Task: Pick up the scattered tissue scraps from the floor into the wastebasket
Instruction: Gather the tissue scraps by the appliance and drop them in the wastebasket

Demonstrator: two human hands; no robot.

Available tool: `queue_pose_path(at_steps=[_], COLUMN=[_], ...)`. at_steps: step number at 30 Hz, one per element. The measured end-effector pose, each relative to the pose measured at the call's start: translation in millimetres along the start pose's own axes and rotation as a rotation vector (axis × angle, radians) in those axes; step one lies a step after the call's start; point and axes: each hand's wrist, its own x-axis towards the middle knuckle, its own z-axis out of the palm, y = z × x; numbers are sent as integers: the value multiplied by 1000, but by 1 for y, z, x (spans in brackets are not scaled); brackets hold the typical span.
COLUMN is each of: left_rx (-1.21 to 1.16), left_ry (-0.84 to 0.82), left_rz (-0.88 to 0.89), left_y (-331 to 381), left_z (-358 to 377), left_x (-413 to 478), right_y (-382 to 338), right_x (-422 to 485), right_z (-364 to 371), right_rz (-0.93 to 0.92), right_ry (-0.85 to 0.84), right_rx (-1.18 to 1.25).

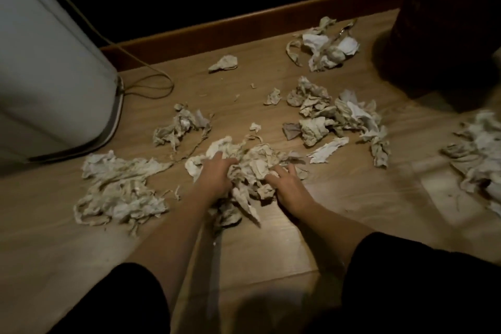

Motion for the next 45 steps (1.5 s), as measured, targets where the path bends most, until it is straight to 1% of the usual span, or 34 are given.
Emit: queue_pose_path(at_steps=[3, 5, 6, 9, 11, 12, 14, 16, 17, 21, 25, 29, 32, 34, 38, 42, 45], left_rx=[99, 118, 116, 56, 25, 3, -55, -119, -152, -224, -186, -129, -111, -98, -44, -31, -66], left_ry=[88, 102, 112, 142, 173, 191, 221, 196, 179, 154, 154, 145, 179, 204, 298, 425, 507], left_rz=[54, 69, 77, 78, 102, 128, 176, 155, 151, 247, 366, 523, 670, 756, 899, 970, 1011], left_y=[27, 41, 46, 51, 55, 56, 59, 65, 71, 107, 137, 162, 194, 220, 283, 353, 403], left_z=[-61, -93, -102, -104, -90, -82, -66, -54, -53, -66, -92, -125, -154, -173, -214, -263, -293], left_x=[12, 13, 13, 10, 13, 17, 32, 50, 58, 90, 115, 132, 133, 135, 150, 164, 178], right_y=[-1, -2, 0, 11, 30, 43, 71, 88, 92, 89, 85, 82, 86, 91, 109, 141, 166], right_x=[-1, -4, -6, -7, 7, 19, 45, 59, 62, 54, 33, 11, 0, -2, 1, 10, 28], right_z=[-11, -30, -40, -73, -88, -92, -95, -90, -85, -79, -99, -155, -215, -255, -323, -399, -454], right_rz=[11, 74, 117, 240, 272, 283, 343, 459, 498, 460, 443, 442, 460, 470, 515, 501, 535], right_ry=[-43, -47, -7, 197, 278, 268, 153, -14, -60, -52, 9, 86, 121, 183, 308, 513, 554], right_rx=[81, 117, 123, 125, 27, -74, -224, -201, -174, -132, -100, -163, -227, -268, -331, -319, -368])
